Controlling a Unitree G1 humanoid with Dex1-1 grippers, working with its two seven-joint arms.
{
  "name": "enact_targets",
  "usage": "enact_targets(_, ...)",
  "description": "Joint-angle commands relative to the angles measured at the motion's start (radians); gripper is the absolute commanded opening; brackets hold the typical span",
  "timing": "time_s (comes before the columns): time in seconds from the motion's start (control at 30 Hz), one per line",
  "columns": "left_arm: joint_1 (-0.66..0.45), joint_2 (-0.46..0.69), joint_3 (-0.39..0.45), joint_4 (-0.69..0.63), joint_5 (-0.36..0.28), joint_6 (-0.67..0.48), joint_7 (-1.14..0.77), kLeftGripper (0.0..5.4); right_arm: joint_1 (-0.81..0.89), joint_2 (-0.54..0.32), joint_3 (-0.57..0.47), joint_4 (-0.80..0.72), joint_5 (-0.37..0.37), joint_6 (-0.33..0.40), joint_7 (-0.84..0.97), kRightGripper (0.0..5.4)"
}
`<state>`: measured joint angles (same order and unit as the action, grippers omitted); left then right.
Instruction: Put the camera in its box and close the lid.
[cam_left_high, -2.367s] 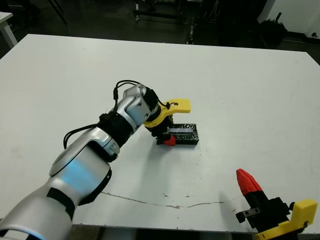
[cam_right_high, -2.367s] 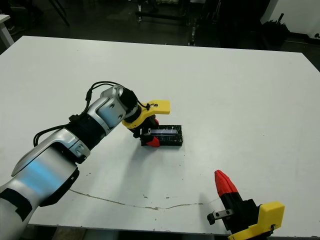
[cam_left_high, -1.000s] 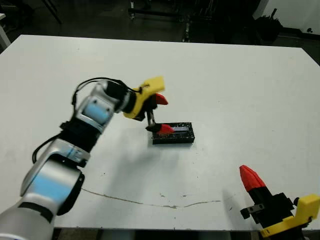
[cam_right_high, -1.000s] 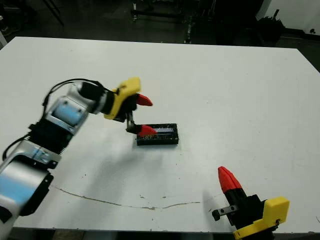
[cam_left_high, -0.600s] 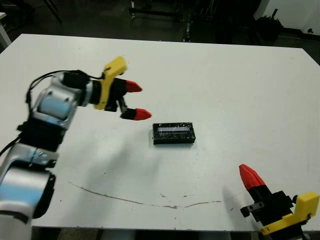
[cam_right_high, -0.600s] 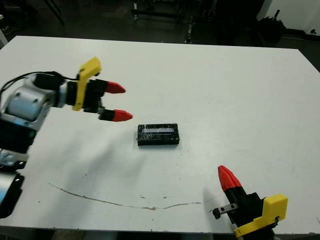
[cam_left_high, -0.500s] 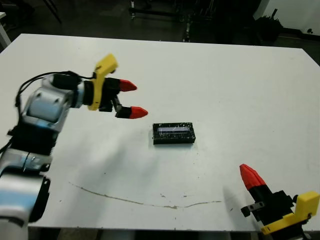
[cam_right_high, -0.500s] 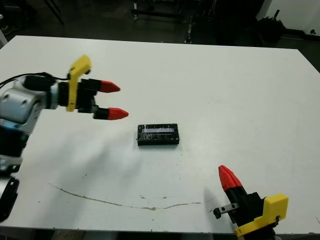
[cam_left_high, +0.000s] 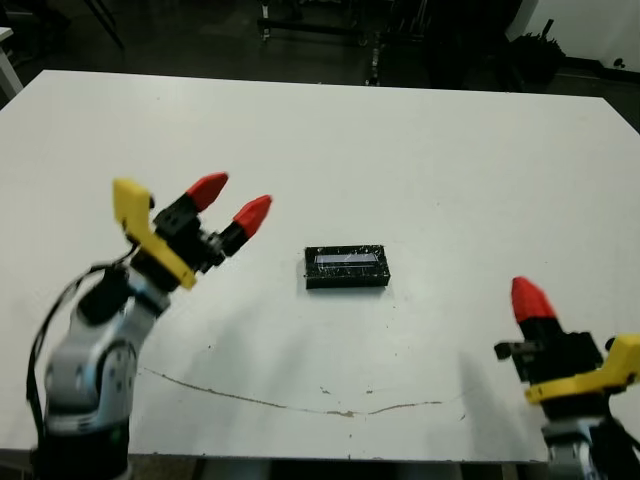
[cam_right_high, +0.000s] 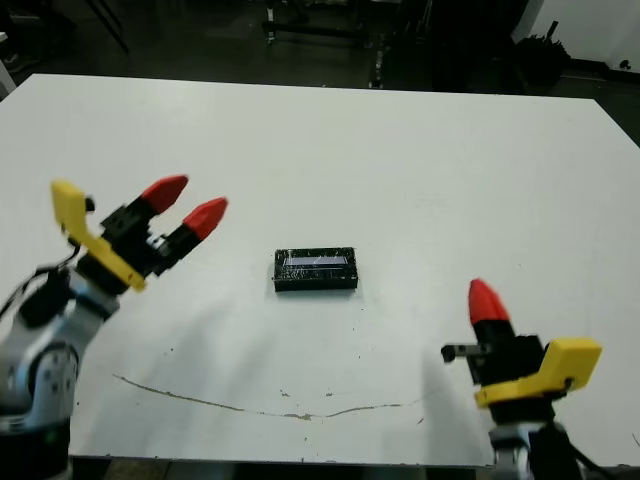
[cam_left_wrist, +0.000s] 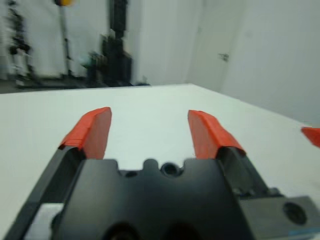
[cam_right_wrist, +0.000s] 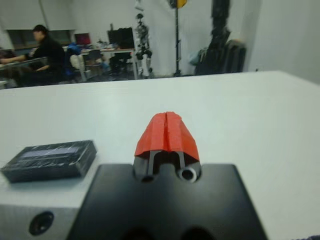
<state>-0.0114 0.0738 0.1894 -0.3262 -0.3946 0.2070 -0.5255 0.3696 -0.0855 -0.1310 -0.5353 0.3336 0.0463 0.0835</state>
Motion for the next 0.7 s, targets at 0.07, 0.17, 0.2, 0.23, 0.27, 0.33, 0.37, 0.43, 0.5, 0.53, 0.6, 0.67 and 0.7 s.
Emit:
enact_targets(0.07,0.093,-0.01,-0.033,0.004,0.081,-0.143,0.051,2.73,-0.014,0.028,0.013,0.022,-0.023,0.027,-0.03,0.0)
enact_targets(0.17,0.137,-0.017,-0.06,-0.001,0.15,-0.208,0.117,2.28,-0.011,0.044,0.027,0.027,-0.025,0.031,-0.034,0.0)
enact_targets(0.2,0.147,-0.019,-0.068,-0.003,0.162,-0.214,0.136,2.11,-0.01,0.05,0.031,0.029,-0.027,0.032,-0.035,0.0)
enact_targets(0.23,0.156,-0.022,-0.075,-0.002,0.17,-0.226,0.151,1.99,-0.008,0.055,0.036,0.031,-0.031,0.031,-0.035,0.0)
enact_targets(0.27,0.163,-0.025,-0.081,0.0,0.175,-0.238,0.162,1.83,-0.006,0.058,0.042,0.035,-0.037,0.028,-0.034,0.0)
enact_targets(0.33,0.167,-0.031,-0.094,0.012,0.182,-0.263,0.179,1.5,-0.001,0.064,0.054,0.039,-0.053,0.025,-0.035,0.0)
enact_targets(0.37,0.166,-0.034,-0.099,0.019,0.185,-0.273,0.188,1.35,0.002,0.068,0.061,0.041,-0.057,0.026,-0.035,0.0)
enact_targets(0.43,0.161,-0.039,-0.108,0.032,0.188,-0.29,0.204,1.09,0.004,0.071,0.071,0.052,-0.064,0.01,-0.025,0.0)
enact_targets(0.5,0.157,-0.036,-0.116,0.04,0.194,-0.299,0.216,0.76,0.007,0.068,0.076,0.062,-0.067,-0.006,-0.007,0.0)
enact_targets(0.53,0.155,-0.034,-0.119,0.04,0.197,-0.298,0.222,0.66,0.007,0.069,0.077,0.066,-0.066,-0.011,-0.002,0.0)
enact_targets(0.6,0.153,-0.032,-0.125,0.037,0.198,-0.294,0.231,0.29,0.007,0.073,0.078,0.068,-0.066,-0.012,-0.002,0.0)
enact_targets(0.67,0.152,-0.029,-0.129,0.038,0.194,-0.296,0.234,0.02,0.008,0.078,0.079,0.063,-0.069,-0.007,-0.007,0.0)
enact_targets(0.7,0.151,-0.028,-0.13,0.038,0.195,-0.299,0.236,0.02,0.009,0.079,0.08,0.058,-0.072,-0.003,-0.01,0.0)
